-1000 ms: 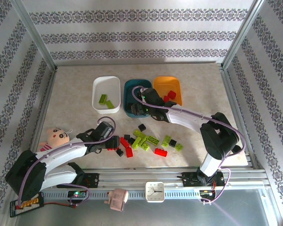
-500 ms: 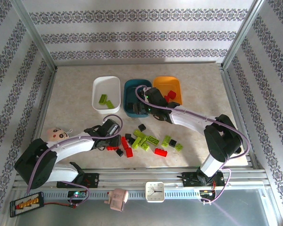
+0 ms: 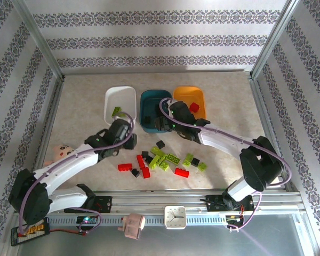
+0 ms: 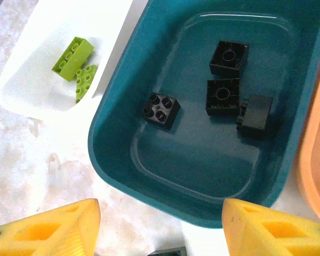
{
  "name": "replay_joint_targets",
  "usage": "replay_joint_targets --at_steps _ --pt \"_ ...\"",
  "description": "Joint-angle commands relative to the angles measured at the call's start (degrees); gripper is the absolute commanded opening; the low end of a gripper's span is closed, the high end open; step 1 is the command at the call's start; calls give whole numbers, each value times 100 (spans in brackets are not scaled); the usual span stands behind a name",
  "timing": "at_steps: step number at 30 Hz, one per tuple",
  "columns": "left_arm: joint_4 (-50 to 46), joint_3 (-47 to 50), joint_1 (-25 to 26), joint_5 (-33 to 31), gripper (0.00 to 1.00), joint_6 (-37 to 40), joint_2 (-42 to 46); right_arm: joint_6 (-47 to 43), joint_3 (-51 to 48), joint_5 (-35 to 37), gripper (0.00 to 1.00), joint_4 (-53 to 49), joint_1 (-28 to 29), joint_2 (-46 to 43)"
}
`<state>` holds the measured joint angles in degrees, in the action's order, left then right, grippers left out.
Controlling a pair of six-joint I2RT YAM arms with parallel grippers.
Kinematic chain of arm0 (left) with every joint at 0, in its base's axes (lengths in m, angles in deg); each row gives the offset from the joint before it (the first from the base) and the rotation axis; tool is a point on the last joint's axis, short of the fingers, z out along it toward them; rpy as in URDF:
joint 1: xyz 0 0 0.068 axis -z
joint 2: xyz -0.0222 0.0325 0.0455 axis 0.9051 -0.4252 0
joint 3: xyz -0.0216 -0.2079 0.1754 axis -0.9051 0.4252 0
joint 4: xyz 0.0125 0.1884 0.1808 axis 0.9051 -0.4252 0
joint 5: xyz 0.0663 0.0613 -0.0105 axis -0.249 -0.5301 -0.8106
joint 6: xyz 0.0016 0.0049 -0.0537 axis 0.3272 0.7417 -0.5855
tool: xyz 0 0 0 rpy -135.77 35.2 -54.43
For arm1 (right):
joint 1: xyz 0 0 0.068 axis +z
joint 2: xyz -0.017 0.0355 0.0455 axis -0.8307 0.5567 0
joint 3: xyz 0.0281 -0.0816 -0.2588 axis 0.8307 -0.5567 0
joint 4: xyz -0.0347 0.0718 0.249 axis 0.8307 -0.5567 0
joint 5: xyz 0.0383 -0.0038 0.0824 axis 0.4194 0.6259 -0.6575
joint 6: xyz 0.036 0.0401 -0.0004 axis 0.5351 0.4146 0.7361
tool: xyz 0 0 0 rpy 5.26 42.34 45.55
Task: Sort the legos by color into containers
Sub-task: Place the lego in the container.
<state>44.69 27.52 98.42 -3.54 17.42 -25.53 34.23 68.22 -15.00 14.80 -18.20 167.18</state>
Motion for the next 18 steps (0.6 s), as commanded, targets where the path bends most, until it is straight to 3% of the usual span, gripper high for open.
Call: replay_joint_targets --at_steps 1,4,9,12,18 --pt "-228 -632 -674 187 38 514 -249 136 -255 -58 62 107 -49 -316" --pt "-72 -1178 -1281 536 37 590 -836 182 -490 -60 62 117 -39 -511" --pt "38 -2005 -1746 761 32 639 -1958 198 -891 -15 62 63 -44 -874" --pt "223 -2312 -1692 1061 32 513 -2250 199 -1176 97 62 17 -50 -1137" --pt "73 -3446 -854 966 34 656 -3051 410 -1795 455 62 -27 -55 -1734"
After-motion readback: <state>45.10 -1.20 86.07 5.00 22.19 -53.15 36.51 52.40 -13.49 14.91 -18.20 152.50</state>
